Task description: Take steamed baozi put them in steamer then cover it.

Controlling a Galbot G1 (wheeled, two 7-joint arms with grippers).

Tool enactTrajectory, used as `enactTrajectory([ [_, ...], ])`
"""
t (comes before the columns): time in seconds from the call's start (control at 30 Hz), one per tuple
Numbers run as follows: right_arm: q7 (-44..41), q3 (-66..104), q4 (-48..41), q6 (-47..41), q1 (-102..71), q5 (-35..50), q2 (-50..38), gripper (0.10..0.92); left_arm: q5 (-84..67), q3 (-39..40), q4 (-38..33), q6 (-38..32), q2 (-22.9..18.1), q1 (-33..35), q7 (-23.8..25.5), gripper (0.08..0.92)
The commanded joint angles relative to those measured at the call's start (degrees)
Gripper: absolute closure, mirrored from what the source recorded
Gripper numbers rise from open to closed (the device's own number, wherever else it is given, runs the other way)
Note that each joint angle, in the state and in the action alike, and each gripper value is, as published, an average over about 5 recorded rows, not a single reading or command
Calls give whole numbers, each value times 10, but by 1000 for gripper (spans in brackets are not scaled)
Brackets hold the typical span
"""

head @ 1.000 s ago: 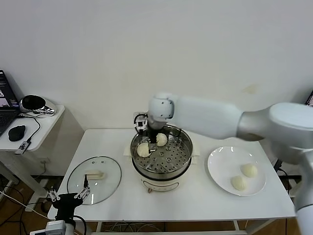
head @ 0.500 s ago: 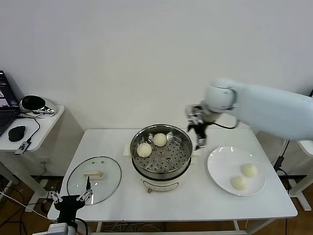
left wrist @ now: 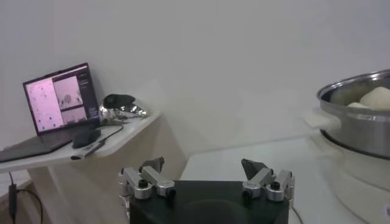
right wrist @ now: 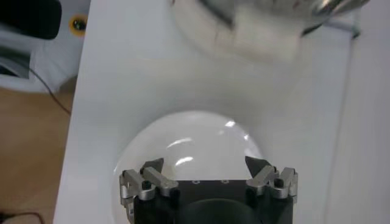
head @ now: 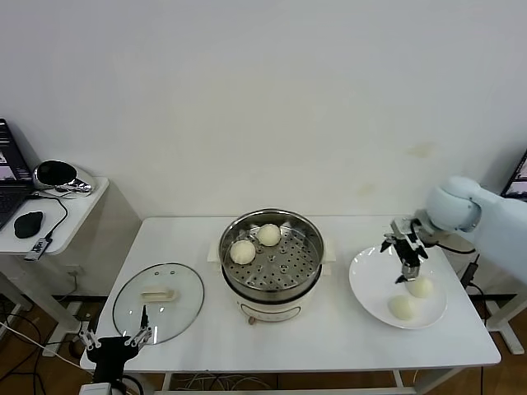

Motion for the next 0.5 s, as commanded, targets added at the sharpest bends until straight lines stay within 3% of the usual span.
enactTrajectory([
  [0.03, 0, 126, -46, 45, -176, -87, -31, 203, 2, -1, 6, -2, -2, 5, -1, 177],
  [0.5, 29, 160, -87, 39, -228, -101, 27, 203, 3, -3, 6, -4, -3, 8, -1, 177],
])
